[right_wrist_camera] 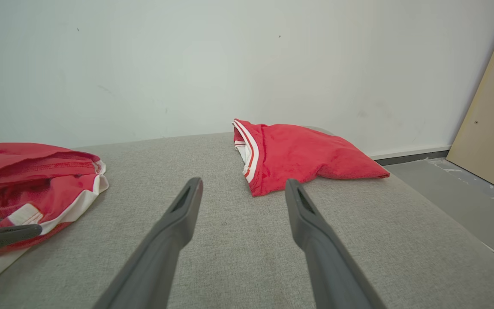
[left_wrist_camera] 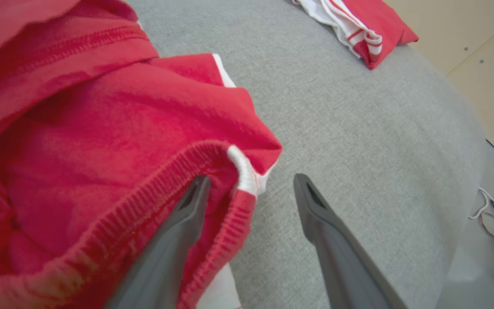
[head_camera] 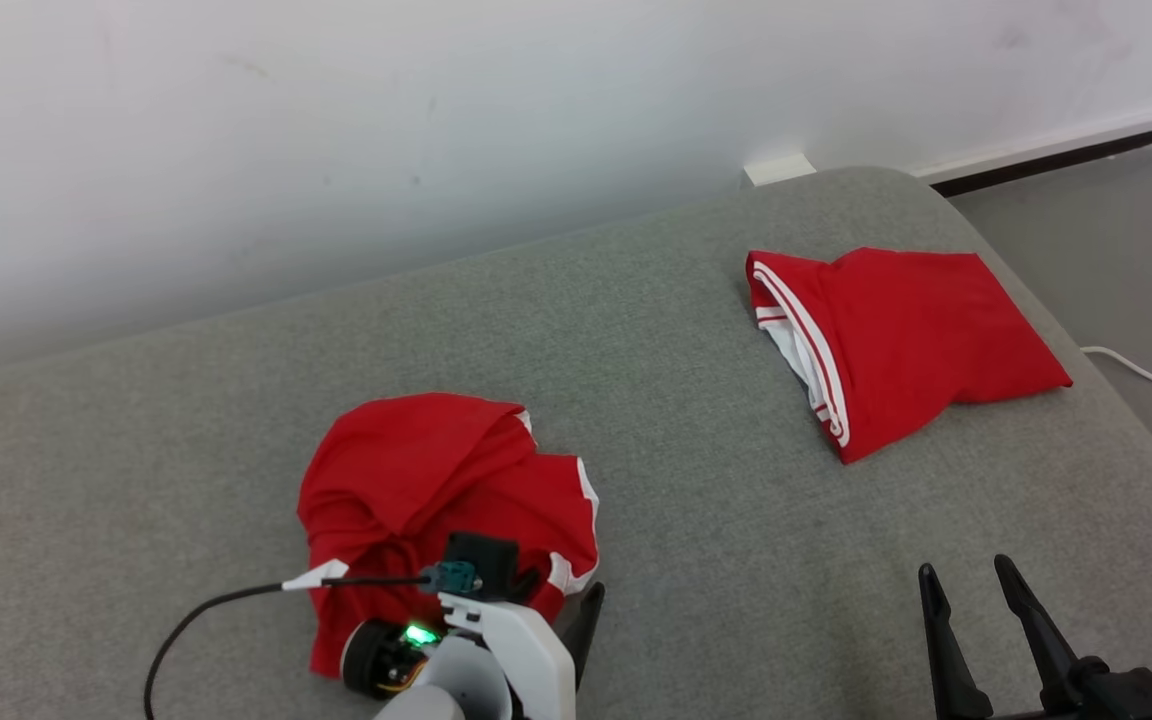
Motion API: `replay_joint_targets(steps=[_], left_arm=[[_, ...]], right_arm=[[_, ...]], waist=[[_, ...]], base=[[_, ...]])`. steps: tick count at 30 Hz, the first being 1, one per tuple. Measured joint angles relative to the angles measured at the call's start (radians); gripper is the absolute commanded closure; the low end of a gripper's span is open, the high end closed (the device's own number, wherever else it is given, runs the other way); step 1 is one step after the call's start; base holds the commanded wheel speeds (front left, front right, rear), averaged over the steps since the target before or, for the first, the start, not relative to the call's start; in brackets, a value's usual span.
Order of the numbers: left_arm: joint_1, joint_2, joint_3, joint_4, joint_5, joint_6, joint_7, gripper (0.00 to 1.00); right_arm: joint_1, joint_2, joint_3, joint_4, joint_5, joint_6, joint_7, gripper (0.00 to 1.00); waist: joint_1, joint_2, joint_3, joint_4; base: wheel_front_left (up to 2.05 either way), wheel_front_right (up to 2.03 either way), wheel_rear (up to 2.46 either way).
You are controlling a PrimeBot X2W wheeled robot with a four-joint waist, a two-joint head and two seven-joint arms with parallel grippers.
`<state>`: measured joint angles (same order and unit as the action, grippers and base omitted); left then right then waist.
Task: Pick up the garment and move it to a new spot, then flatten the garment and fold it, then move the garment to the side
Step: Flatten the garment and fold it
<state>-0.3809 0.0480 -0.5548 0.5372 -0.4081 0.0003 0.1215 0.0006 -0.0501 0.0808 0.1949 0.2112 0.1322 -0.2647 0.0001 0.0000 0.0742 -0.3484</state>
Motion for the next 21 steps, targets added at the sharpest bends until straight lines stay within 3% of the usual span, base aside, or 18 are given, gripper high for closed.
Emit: replay_joint_targets(steps=[3,4,5,6,7,15,21], left_arm=[[-0.018,0.0,0.002,0.035,-0.001,0.006,-0.001,0.0],[-0.026,0.0,0.0,0.046,-0.004,0.009,-0.002,0.18],[-0.036,0.001,-0.004,0.06,-0.002,0.009,-0.006,0.51],[-0.045,0.001,-0.008,0.074,0.003,0.009,-0.006,0.68],[-0.05,0.001,-0.009,0.086,0.002,0.008,-0.009,1.0],[-0.126,0.012,0.028,0.092,-0.024,-0.001,-0.068,1.0],[-0.287,0.089,0.083,0.041,-0.017,0.002,-0.087,1.0]], right_arm=[[-0.009,0.0,0.004,0.0,0.001,0.0,0.0,0.0],[-0.013,0.0,0.006,0.0,0.001,0.0,0.0,0.0],[-0.016,0.0,0.007,0.0,0.001,0.0,0.0,0.0],[-0.017,0.0,0.008,0.0,0.001,0.0,0.0,0.0],[-0.018,0.0,0.01,0.001,0.001,0.0,0.0,0.0],[-0.02,0.0,0.008,0.005,0.001,0.0,0.0,0.0],[-0.02,0.0,0.017,0.012,0.005,0.0,0.0,0.0]], waist=[[-0.0001,0.0,0.011,-0.013],[0.0,0.0,0.015,-0.016],[0.0,0.0,0.018,-0.02],[0.0,0.0,0.02,-0.023],[0.0,0.0,0.022,-0.025],[0.0,0.0,0.016,-0.029],[0.0,0.0,0.006,-0.031]], base=[[0.0,0.0,0.0],[0.0,0.0,0.0],[0.0,0.0,0.0],[0.0,0.0,0.0],[0.0,0.0,0.0],[0.0,0.0,0.0],[0.0,0.0,0.0]])
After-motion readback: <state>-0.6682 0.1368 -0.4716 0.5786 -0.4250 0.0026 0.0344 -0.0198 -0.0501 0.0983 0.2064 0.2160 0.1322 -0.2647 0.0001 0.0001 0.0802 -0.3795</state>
